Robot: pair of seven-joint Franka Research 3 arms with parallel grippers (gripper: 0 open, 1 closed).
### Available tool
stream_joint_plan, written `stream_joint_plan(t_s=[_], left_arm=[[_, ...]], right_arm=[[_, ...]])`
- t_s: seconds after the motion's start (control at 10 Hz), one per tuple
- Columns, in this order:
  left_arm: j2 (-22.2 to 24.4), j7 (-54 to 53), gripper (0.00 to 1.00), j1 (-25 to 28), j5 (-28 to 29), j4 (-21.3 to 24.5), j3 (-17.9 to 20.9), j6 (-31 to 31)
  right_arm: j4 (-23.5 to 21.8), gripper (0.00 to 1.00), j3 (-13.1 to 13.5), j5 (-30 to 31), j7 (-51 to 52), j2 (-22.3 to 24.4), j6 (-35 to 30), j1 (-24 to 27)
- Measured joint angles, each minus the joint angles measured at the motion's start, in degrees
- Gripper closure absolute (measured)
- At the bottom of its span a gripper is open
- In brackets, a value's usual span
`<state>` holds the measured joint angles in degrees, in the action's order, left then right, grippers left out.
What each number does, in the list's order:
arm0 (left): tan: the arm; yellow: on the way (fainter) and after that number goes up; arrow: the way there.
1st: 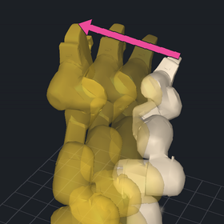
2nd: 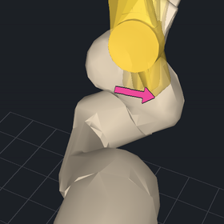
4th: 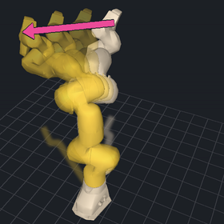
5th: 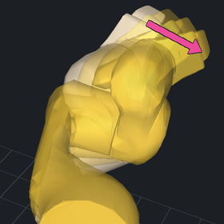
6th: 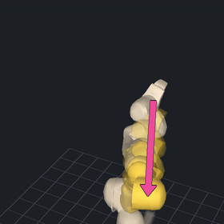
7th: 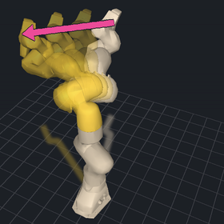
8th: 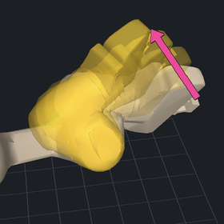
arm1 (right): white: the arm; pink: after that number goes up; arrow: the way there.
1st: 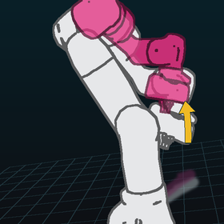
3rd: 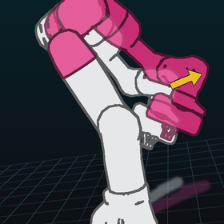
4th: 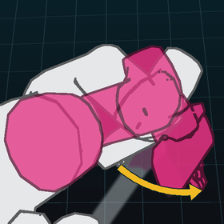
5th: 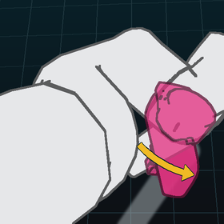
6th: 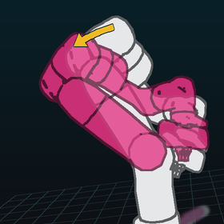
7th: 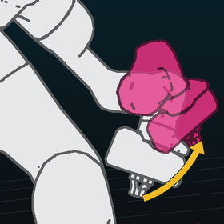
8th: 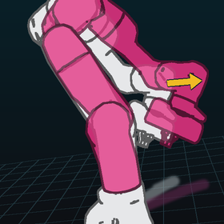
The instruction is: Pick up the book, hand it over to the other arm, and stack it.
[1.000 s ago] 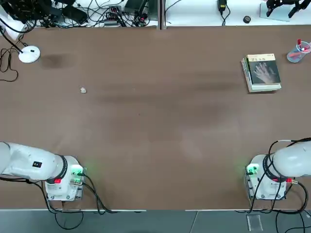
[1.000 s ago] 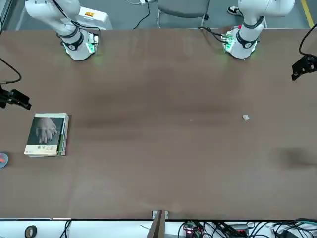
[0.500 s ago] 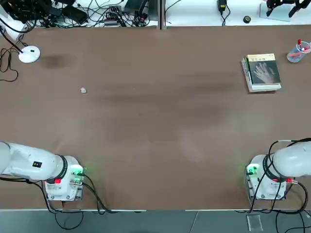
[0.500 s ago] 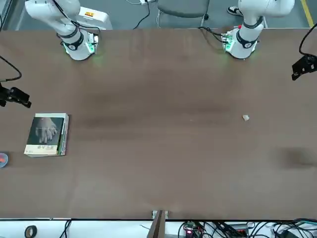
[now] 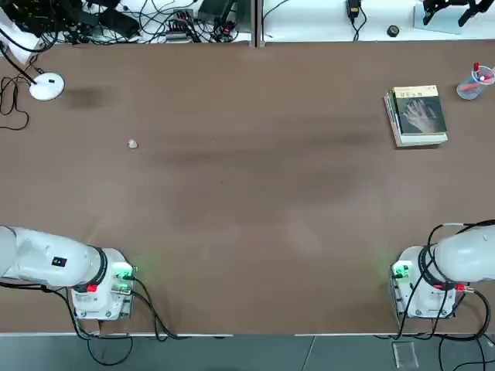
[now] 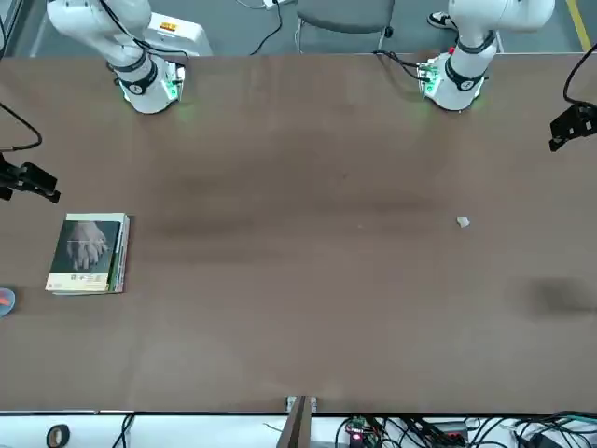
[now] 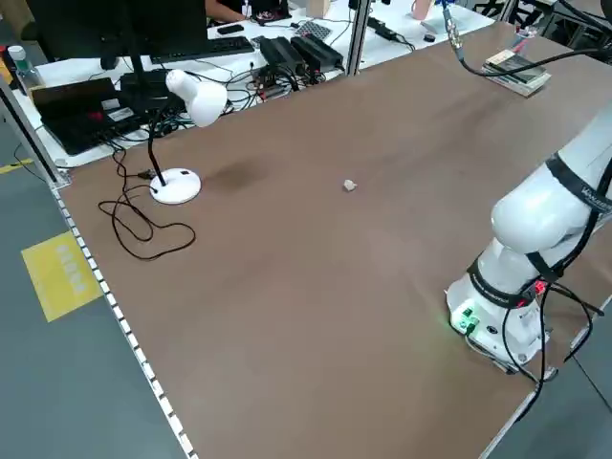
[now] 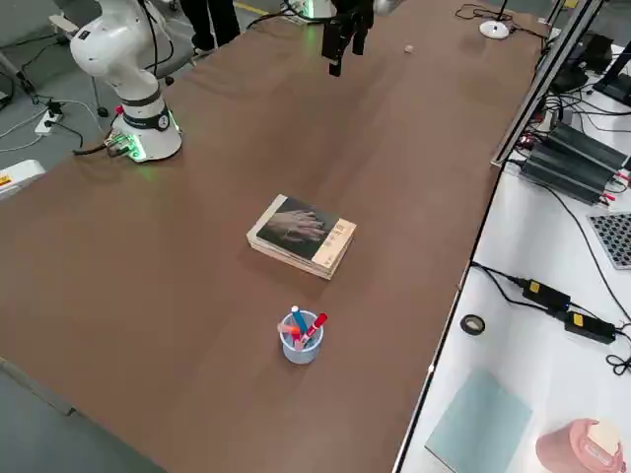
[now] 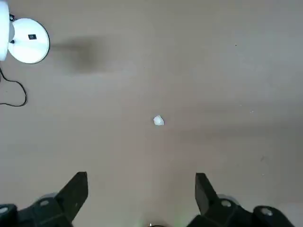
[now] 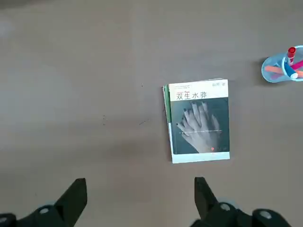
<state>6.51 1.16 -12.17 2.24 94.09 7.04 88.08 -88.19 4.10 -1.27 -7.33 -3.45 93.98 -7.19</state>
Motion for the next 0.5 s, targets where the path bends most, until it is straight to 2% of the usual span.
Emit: stream_joint_plan(t_s=[0.5], left_arm=[[0.00, 0.00, 0.00, 0.00, 0.00, -0.07, 0.00, 0.00]], right_arm=[[0.00, 0.00, 0.00, 0.13, -0.01, 0.00, 0.00, 0.00]])
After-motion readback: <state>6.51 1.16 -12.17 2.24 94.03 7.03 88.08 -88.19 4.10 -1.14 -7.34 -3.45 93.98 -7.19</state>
